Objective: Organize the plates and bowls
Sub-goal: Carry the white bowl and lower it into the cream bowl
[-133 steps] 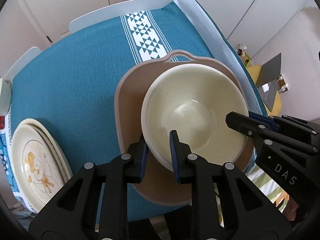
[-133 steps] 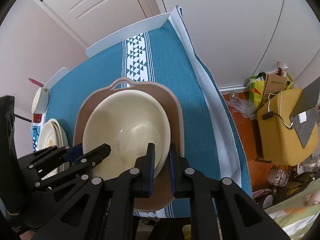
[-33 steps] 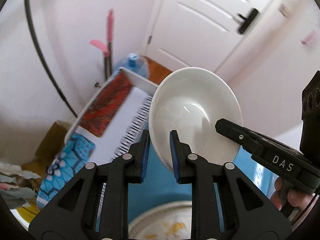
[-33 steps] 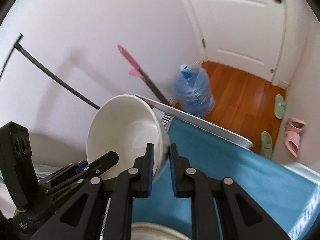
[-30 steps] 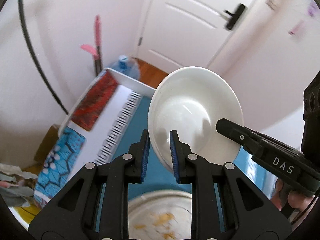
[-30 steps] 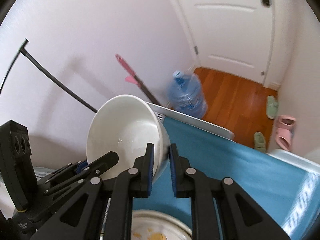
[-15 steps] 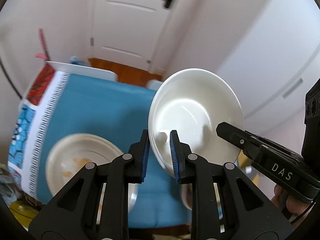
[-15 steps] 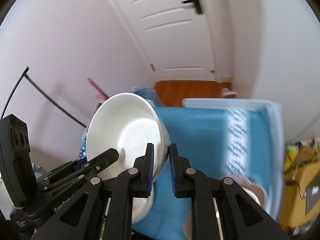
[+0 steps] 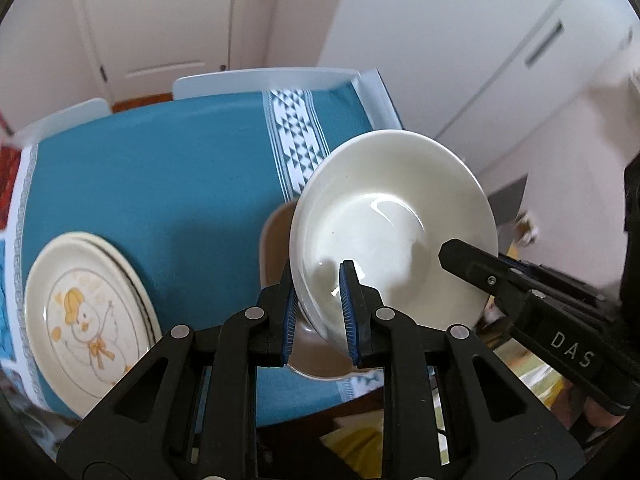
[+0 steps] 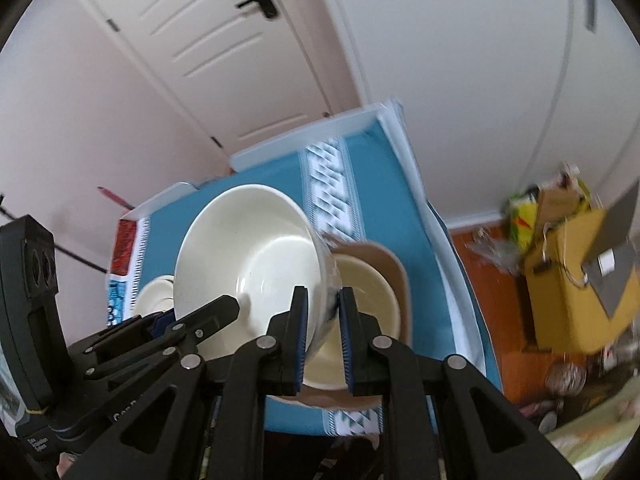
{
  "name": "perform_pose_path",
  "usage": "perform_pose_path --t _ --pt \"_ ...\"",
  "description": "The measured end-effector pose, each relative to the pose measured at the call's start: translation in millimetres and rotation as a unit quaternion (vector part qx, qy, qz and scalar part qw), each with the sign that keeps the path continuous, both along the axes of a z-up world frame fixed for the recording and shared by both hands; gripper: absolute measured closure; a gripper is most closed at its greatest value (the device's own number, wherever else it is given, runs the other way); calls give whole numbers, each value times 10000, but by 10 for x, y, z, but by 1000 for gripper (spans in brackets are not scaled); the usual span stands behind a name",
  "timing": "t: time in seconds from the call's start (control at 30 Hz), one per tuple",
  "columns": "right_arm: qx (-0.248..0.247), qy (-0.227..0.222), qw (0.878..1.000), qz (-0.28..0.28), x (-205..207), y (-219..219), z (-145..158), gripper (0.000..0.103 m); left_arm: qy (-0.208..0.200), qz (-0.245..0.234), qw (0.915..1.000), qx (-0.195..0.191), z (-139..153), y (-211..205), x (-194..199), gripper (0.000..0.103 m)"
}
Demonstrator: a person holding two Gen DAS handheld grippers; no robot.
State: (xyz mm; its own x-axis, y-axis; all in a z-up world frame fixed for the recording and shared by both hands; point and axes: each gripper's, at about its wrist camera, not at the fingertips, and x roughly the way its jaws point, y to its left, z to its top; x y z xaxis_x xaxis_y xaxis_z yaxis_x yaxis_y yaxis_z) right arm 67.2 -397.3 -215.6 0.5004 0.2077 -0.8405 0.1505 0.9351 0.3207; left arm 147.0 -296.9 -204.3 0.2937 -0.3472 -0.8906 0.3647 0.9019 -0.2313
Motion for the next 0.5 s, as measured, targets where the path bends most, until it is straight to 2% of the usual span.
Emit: perform_pose_path --t 0.07,0.3,0.5 --pt "55 118 9999 -113 -62 -70 -128 89 -54 -212 9995 225 -87 -83 -37 85" --pt "120 339 9989 -314 -110 -141 -414 89 24 -539 9969 576 -304 -144 8 85" --pt "138 405 9982 -415 -128 -160 -538 89 -19 -712 9947 737 -374 -189 52 85"
